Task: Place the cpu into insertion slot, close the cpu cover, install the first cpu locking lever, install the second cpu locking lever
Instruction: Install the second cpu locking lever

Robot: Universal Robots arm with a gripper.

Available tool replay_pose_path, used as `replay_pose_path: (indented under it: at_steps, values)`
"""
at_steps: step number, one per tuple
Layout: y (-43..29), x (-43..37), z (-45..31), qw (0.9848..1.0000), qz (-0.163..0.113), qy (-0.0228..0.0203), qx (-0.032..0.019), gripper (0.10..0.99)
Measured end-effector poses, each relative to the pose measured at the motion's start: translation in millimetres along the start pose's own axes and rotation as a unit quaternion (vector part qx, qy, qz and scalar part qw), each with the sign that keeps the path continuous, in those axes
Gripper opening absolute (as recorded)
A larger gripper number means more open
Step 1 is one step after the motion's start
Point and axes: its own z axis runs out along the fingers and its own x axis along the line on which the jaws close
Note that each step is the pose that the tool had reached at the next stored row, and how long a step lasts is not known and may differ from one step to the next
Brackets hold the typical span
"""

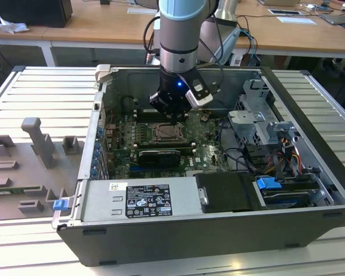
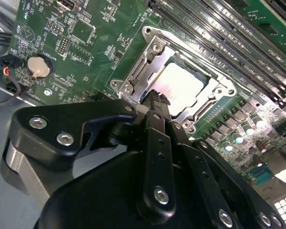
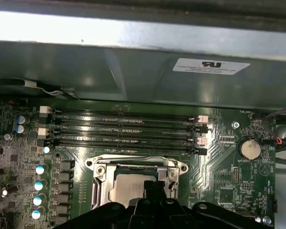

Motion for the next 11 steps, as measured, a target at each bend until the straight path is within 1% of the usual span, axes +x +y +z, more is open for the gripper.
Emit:
replay_pose_path:
  at_steps: [3,6,10,11]
  values:
    - [0.6,-0.3,-7.9,1.0000,0.000,0.0000,-0.0001,0.106]
    - [1.4,-0.7,-18.6,1.0000,0.000,-0.0001,-0.0001,0.106]
    - [-2.4,-0.3,-19.0,1.0000,0.000,0.0000,-0.0001,0.106]
    - [-7.8,0.3,-19.3,1.0000,0.000,0.0000,-0.0001,0.106]
